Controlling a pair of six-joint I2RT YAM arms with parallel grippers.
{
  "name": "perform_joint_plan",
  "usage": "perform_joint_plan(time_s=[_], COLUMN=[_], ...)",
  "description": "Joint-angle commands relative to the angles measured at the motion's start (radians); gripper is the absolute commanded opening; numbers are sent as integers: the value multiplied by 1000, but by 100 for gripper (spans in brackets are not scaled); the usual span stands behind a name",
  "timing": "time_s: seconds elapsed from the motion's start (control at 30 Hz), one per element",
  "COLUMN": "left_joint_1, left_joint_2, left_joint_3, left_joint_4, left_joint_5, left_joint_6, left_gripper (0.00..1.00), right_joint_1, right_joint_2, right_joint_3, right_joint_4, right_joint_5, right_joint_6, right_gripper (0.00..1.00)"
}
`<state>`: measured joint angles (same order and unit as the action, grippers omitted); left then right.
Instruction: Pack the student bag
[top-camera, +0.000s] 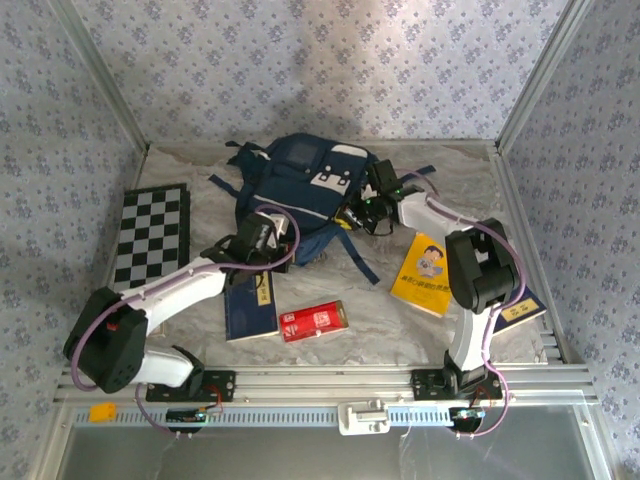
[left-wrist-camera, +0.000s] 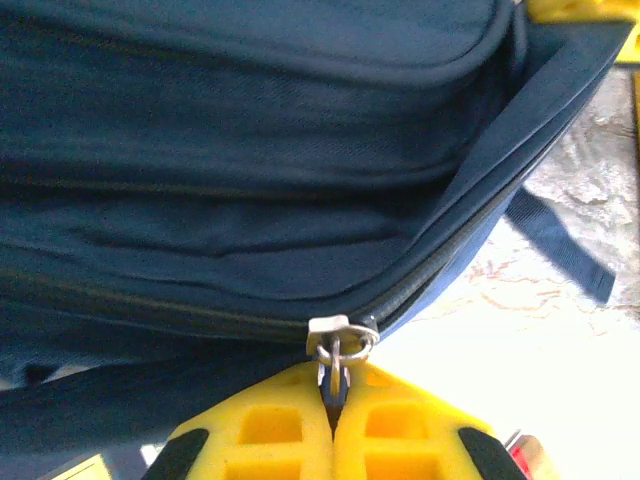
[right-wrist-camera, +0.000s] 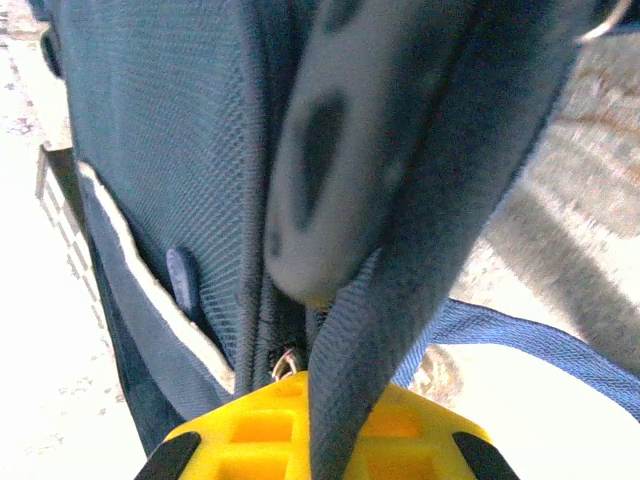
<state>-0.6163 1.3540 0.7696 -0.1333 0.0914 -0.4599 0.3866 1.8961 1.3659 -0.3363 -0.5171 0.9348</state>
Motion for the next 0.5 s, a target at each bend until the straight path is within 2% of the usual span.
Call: perform_joint_plan(time_s=[0.0, 0.1, 0.23, 0.3, 0.4, 0.47], left_joint_1=[21, 22, 21, 20, 18, 13], left_joint_2=[1, 26, 58, 73, 86, 94], left_joint_3=[18, 38, 74, 93, 114, 125], left_joint_4=[-97, -57, -22, -27, -29, -27], left_joint_5=[63, 124, 157, 152, 152, 153], left_joint_6=[15, 2, -20, -29, -39, -39], left_gripper=[0, 0, 0, 0, 0, 0], right_joint_1=[-59, -59, -42, -39, -16, 11], right_joint_2=[38, 43, 20, -21, -104, -141], right_joint_3=[91, 102, 101, 62, -36, -79], right_joint_4=[-34, -19, -61, -93, -90, -88], right_joint_5=[39, 13, -18, -5, 25, 27], right_joint_6=[-95, -84, -99, -100, -56, -16], right_gripper=[0, 0, 27, 43, 58, 63])
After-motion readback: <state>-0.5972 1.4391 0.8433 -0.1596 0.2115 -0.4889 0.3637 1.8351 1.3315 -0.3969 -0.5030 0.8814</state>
